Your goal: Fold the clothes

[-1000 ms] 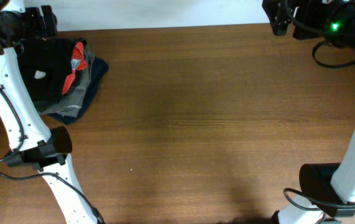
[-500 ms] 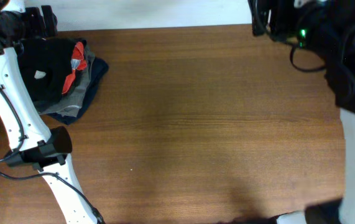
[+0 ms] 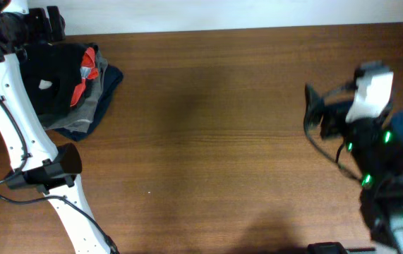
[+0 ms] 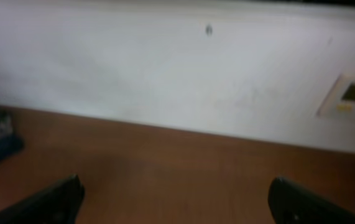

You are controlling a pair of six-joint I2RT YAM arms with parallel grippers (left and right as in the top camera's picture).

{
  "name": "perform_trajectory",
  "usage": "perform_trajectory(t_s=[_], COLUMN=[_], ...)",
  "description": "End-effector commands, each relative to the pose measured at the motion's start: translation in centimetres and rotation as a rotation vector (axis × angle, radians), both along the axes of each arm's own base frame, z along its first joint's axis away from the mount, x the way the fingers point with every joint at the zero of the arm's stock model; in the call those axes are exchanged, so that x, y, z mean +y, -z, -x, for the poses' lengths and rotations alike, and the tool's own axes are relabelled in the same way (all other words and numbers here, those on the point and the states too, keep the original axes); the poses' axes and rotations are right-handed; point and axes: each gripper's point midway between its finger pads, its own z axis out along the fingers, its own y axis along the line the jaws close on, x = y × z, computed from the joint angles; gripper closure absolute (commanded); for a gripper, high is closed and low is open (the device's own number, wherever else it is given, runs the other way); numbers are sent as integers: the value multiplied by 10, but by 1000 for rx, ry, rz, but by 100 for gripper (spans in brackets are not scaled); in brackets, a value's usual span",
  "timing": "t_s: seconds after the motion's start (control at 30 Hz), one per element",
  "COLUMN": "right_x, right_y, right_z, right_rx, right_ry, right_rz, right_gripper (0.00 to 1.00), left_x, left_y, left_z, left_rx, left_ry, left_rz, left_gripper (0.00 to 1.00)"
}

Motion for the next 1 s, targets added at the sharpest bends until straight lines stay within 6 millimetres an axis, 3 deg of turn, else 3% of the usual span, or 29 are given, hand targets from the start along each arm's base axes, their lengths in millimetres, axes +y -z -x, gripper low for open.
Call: perform_trajectory(t_s=[0.0,0.23,0.37,0.97], right_x=[0,2,8,14], right_y=[46,116,144,213], right_z=[28,59,66,65], right_rx=[-54,-196,-201,-160], right_ry=[-32,-57,-92,-127], right_rz=[-10,-11,-15,-23], right_gripper=[1,1,1,1], left_x=[-3,-3,-3,-3], left_y=[-6,-6,-6,-6], left_z=[3,3,3,3], left_rx=[-12,-12,-12,-12], left_ry=[13,13,13,13], left_rz=[2,2,3,2], left_gripper=[1,1,1,1])
